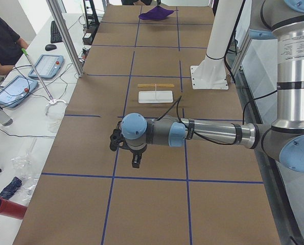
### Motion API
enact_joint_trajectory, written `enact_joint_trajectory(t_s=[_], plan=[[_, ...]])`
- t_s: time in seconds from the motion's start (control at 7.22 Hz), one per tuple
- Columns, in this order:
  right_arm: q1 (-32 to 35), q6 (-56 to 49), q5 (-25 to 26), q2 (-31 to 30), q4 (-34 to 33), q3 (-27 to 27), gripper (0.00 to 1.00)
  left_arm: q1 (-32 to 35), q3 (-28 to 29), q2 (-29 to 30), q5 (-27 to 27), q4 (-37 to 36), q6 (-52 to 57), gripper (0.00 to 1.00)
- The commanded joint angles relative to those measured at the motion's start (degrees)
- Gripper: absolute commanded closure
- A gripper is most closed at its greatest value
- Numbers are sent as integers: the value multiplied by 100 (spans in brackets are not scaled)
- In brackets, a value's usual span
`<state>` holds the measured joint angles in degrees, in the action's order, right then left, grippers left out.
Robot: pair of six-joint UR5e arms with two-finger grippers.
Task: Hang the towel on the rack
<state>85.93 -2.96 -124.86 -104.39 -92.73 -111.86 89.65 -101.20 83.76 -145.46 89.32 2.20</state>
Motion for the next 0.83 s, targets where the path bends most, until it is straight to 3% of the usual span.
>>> enact_joint_trajectory(t_s=[0.0,0.14,0.28,0.42,0.69], plan=[[178,40,-90,564,-1865,-1239,100,0,-5,0,-122,7,-9,0],[169,93,-517,1256,-2655,-1259,100,9,-14,78,-462,-2,-78,0],[135,163,-930,1707,-3011,-1259,100,0,117,401,-422,68,-88,0],[-101,608,-1352,1946,-3023,-1277,100,-9,109,665,-117,68,-532,0],[-899,2405,-1541,2779,-2997,-1461,100,-367,48,1376,-62,191,-2121,0]])
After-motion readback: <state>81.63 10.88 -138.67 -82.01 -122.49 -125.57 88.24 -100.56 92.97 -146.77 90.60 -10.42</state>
